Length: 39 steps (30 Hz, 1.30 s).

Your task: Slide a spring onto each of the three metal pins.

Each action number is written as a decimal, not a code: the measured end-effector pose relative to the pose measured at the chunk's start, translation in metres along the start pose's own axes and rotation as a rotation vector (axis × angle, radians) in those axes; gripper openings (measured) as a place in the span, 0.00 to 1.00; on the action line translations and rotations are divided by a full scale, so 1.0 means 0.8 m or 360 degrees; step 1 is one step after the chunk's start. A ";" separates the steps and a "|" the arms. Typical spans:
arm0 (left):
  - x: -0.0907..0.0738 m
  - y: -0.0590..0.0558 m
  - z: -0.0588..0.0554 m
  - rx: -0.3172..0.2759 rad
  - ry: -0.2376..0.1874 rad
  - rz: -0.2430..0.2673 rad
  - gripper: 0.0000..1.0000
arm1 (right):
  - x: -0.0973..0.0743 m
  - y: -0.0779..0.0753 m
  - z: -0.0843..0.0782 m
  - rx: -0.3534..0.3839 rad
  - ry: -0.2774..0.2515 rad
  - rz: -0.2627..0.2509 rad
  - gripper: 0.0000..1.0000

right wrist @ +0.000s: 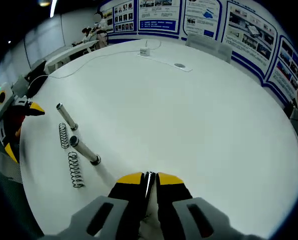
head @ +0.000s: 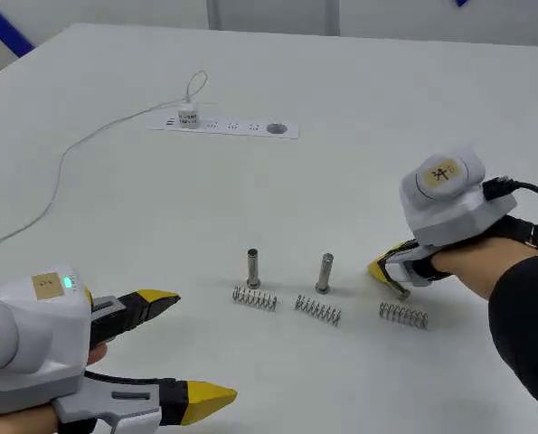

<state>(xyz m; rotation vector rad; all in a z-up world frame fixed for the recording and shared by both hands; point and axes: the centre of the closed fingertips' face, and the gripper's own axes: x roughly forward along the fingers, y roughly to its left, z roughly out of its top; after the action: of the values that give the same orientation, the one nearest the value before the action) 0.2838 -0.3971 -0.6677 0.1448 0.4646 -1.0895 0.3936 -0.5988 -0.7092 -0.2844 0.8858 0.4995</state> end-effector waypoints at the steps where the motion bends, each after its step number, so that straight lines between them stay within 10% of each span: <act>1: 0.000 0.000 0.000 0.0000 0.0001 -0.0001 0.80 | -0.001 0.000 0.001 0.0014 -0.0002 0.0005 0.10; 17: 0.000 -0.002 0.002 0.0003 -0.0004 0.0002 0.80 | -0.011 0.006 -0.002 0.0047 0.0011 -0.0004 0.09; 39: -0.001 -0.001 0.004 0.0024 -0.0011 -0.0004 0.79 | -0.071 0.011 0.008 0.0126 -0.0177 -0.0005 0.09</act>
<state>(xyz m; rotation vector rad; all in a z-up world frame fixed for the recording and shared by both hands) 0.2838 -0.3982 -0.6645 0.1536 0.4510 -1.0958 0.3633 -0.6051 -0.6605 -0.1838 0.7947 0.4719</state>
